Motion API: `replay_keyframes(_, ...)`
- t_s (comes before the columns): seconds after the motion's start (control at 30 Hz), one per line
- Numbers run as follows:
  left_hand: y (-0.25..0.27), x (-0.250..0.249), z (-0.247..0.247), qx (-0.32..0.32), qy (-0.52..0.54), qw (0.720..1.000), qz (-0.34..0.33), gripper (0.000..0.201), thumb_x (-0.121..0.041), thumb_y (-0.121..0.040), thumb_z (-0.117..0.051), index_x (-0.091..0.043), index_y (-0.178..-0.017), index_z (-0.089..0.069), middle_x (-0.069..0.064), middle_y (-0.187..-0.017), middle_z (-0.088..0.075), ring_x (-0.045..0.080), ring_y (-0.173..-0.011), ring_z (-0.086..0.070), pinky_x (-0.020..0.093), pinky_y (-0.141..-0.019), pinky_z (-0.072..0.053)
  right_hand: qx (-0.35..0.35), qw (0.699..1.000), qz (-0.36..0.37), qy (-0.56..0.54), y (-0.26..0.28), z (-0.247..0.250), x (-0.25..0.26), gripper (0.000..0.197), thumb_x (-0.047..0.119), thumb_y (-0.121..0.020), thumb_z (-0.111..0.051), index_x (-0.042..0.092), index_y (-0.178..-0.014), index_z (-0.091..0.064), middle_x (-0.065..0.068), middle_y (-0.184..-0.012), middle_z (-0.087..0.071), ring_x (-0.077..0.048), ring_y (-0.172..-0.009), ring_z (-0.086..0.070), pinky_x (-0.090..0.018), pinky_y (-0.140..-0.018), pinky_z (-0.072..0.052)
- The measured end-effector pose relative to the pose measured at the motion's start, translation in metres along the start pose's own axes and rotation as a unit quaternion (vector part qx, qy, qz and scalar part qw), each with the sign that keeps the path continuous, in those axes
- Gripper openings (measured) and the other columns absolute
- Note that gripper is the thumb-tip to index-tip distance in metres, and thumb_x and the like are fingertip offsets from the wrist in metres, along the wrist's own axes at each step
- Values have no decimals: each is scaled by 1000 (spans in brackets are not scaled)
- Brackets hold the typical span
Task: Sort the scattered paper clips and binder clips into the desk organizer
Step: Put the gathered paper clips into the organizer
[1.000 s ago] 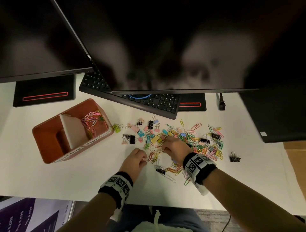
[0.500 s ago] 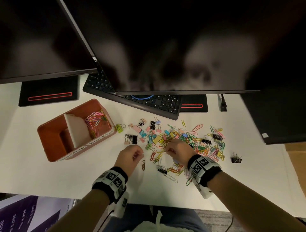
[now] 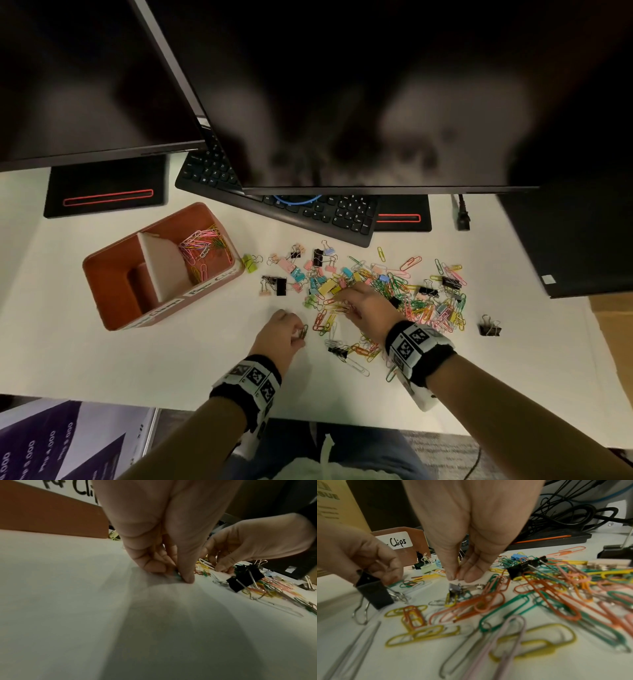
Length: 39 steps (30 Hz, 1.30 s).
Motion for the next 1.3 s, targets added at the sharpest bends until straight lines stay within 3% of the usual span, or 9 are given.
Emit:
replay_keyframes(0.13, -6, 0, 3, -28, -11, 999, -35, 12, -10, -85, -58, -11, -95, -65, -4, -92, -45, 16, -79, -53, 25, -80, -47, 26, 999, 46, 3, 1, -4, 3, 41, 0, -87, -56, 16, -125, -56, -13, -123, -48, -29, -132, -40, -33, -110, -37)
replay_keyframes(0.27, -10, 1, 3, -14, -21, 998, -64, 11, -9, -85, -57, -9, -94, -63, 2, -96, -49, 18, -80, -52, 26, -80, -46, 39, 998, 39, 23, -1, -5, 5, 27, 6, -89, -57, 13, -114, -63, -14, -127, -50, -28, -137, -34, -35, -108, -40)
replay_keyframes(0.37, -11, 0, 5, 15, -24, 996, -86, 7, -10, -85, -57, -9, -92, -59, -2, -88, -49, 17, -79, -50, 23, -74, -41, 52, 998, 23, 25, -4, -1, 6, 17, 9, -90, -56, 7, -105, -64, -13, -126, -53, -23, -140, -29, -32, -107, -38)
replay_keyframes(0.43, -11, -6, 4, 37, -9, 995, -89, 10, -10, -84, -59, -9, -94, -56, -1, -86, -54, 17, -81, -54, 23, -73, -42, 62, 998, 9, 25, -6, 0, 6, 15, 9, -90, -56, 4, -102, -64, -15, -127, -52, -24, -133, -40, -31, -100, -39)
replay_keyframes(0.6, -15, -23, -7, 56, -11, 997, -60, 39, -15, -84, -62, -18, -121, -50, 2, -91, -64, 16, -83, -58, 29, -83, -49, 58, 998, -13, 24, -6, 1, 8, 16, 9, -89, -56, 2, -101, -64, -15, -117, -54, -31, -106, -55, -35, -91, -44)
replay_keyframes(0.77, -22, -29, -12, 13, -65, 996, -56, 19, -19, -86, -59, -11, -103, -60, 7, -105, -57, 21, -94, -56, 28, -83, -45, 29, 999, 2, 19, -1, 0, 7, 13, 6, -89, -53, 1, -97, -62, -15, -109, -55, -30, -102, -55, -31, -85, -44)
replay_keyframes(0.93, -26, -26, -12, 11, -100, 992, -74, 17, -19, -89, -55, -8, -101, -60, 8, -111, -52, 24, -98, -54, 31, -87, -46, 28, 999, 4, 29, 2, 6, -2, 11, 3, -90, -49, 2, -93, -60, -13, -99, -57, -29, -91, -55, -23, -73, -33)
replay_keyframes(1.13, -24, -14, -7, 0, -121, 990, -70, 25, -22, -94, -47, -9, -113, -55, 9, -116, -54, 26, -105, -53, 34, -91, -45, -8, 1000, -3, 19, 6, 24, -6, 15, 9, -92, -52, 3, -101, -62, -13, -104, -62, -27, -96, -57, -28, -84, -43)
replay_keyframes(1.3, -8, -10, 17, -51, -52, 992, -100, 18, -17, -93, -50, -6, -102, -61, 10, -105, -57, 26, -94, -55, 31, -82, -45, -55, 998, 12, -7, 5, 42, 14, 16, 11, -91, -56, 4, -104, -63, -12, -101, -64, -20, -90, -57, -24, -80, -42)
Point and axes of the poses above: each hand's wrist, its own y-axis away from the middle knuckle, its own z-axis out of the back of the hand, x = y × z, the point moved 1 cm from there along -y, towards the middle knuckle
